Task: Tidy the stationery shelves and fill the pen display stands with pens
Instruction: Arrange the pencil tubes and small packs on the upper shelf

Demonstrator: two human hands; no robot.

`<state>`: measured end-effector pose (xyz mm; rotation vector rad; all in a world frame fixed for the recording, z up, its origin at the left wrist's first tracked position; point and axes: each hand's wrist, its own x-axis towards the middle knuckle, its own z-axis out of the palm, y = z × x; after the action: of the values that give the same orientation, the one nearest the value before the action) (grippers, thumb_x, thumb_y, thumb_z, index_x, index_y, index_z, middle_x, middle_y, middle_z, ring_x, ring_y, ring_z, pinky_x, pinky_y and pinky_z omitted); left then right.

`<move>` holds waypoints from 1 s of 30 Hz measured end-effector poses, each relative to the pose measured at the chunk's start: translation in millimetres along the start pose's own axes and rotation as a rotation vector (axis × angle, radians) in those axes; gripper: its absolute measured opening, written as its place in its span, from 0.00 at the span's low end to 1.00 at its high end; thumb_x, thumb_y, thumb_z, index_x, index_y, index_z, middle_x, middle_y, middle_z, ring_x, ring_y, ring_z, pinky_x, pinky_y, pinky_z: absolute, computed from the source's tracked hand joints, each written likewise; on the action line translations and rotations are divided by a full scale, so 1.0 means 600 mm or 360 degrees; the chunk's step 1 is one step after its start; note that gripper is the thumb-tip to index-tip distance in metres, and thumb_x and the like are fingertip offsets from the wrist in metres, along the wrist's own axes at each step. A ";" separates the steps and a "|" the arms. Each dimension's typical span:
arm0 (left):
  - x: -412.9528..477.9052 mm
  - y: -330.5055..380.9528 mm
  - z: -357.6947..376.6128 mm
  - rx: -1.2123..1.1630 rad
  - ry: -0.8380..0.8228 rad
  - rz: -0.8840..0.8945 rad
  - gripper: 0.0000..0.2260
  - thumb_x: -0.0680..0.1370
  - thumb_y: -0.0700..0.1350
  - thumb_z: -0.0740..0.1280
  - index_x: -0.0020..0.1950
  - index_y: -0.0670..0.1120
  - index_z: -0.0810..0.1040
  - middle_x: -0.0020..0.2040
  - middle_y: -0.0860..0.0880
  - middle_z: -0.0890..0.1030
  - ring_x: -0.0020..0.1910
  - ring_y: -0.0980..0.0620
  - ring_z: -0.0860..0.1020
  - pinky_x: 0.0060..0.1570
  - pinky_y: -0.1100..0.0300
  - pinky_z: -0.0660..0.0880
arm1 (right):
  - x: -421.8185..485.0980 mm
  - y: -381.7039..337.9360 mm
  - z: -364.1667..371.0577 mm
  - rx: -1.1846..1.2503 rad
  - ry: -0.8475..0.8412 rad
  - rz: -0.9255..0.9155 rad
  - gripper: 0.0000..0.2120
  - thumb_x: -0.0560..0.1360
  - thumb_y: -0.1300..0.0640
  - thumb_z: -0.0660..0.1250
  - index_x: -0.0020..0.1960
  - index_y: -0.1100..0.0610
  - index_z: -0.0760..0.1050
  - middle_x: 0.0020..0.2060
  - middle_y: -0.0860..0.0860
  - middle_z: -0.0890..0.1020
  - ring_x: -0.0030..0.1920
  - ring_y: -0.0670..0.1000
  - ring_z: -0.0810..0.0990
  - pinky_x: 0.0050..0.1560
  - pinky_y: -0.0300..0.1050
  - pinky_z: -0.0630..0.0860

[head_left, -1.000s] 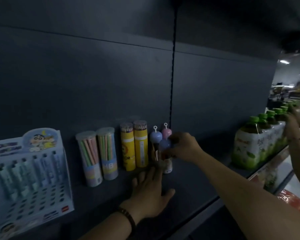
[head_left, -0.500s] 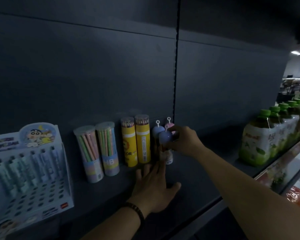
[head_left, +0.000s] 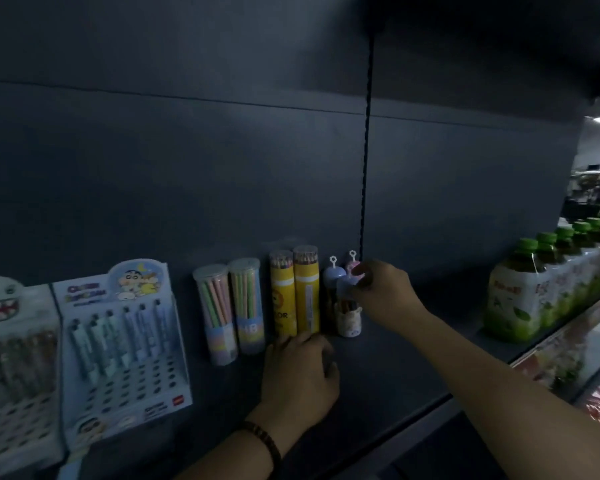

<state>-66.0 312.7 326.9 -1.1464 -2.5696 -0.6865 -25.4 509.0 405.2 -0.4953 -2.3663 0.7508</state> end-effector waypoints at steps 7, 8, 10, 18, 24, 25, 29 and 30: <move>-0.146 -0.098 -0.184 0.0058 0.0041 -0.0083 0.06 0.81 0.59 0.66 0.52 0.60 0.79 0.50 0.62 0.78 0.51 0.61 0.75 0.57 0.57 0.77 | -0.068 -0.211 0.070 0.0087 -0.0279 -0.0485 0.01 0.77 0.52 0.74 0.47 0.49 0.83 0.42 0.43 0.84 0.43 0.42 0.81 0.43 0.39 0.74; -0.172 -0.116 -0.210 0.0088 0.0027 -0.0113 0.06 0.81 0.60 0.66 0.52 0.60 0.80 0.50 0.62 0.79 0.51 0.61 0.76 0.58 0.57 0.78 | -0.080 -0.249 0.087 0.0112 -0.0326 -0.0550 0.03 0.77 0.52 0.74 0.45 0.47 0.81 0.40 0.43 0.83 0.41 0.40 0.80 0.42 0.38 0.74; -0.223 -0.156 -0.261 0.0164 0.0003 -0.0207 0.06 0.81 0.59 0.66 0.52 0.60 0.80 0.52 0.62 0.80 0.51 0.61 0.78 0.59 0.57 0.79 | -0.109 -0.324 0.124 0.0188 -0.0457 -0.0662 0.04 0.78 0.51 0.74 0.44 0.46 0.80 0.39 0.43 0.83 0.41 0.38 0.80 0.41 0.37 0.75; -0.451 -0.329 -0.442 0.0719 -0.0051 -0.0706 0.14 0.80 0.61 0.62 0.55 0.55 0.80 0.54 0.56 0.81 0.53 0.50 0.81 0.54 0.53 0.80 | -0.236 -0.599 0.305 0.0393 -0.1024 -0.1029 0.05 0.80 0.49 0.74 0.51 0.50 0.84 0.45 0.45 0.85 0.45 0.44 0.83 0.50 0.47 0.82; -0.610 -0.441 -0.514 0.0820 0.0086 -0.0978 0.14 0.77 0.62 0.61 0.50 0.53 0.75 0.49 0.56 0.79 0.47 0.50 0.80 0.44 0.53 0.79 | -0.329 -0.762 0.445 0.0447 -0.1284 -0.1086 0.08 0.78 0.48 0.75 0.54 0.49 0.83 0.46 0.45 0.85 0.47 0.45 0.83 0.51 0.46 0.82; -0.626 -0.456 -0.521 0.0816 0.0096 -0.1007 0.14 0.77 0.62 0.61 0.50 0.53 0.75 0.50 0.56 0.78 0.47 0.50 0.80 0.44 0.53 0.79 | -0.344 -0.784 0.467 0.0458 -0.1313 -0.1070 0.09 0.78 0.48 0.75 0.55 0.49 0.83 0.47 0.46 0.84 0.47 0.45 0.83 0.52 0.46 0.82; -0.659 -0.507 -0.539 0.0695 0.0154 -0.1065 0.11 0.80 0.60 0.63 0.57 0.55 0.77 0.55 0.57 0.80 0.49 0.51 0.79 0.45 0.56 0.78 | -0.387 -0.854 0.549 0.0480 -0.1356 -0.0998 0.17 0.76 0.49 0.77 0.63 0.50 0.80 0.50 0.46 0.83 0.50 0.47 0.82 0.56 0.47 0.82; -0.663 -0.516 -0.542 0.0680 0.0176 -0.1067 0.12 0.81 0.59 0.64 0.59 0.56 0.78 0.57 0.57 0.80 0.51 0.52 0.80 0.44 0.58 0.76 | -0.393 -0.867 0.566 0.0472 -0.1356 -0.0978 0.21 0.75 0.49 0.77 0.66 0.50 0.79 0.52 0.46 0.83 0.51 0.47 0.82 0.56 0.47 0.81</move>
<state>-24.9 -285.1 348.9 -0.1033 -2.7954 -0.2692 -150.9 -143.2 400.7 0.8081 -2.8146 1.1134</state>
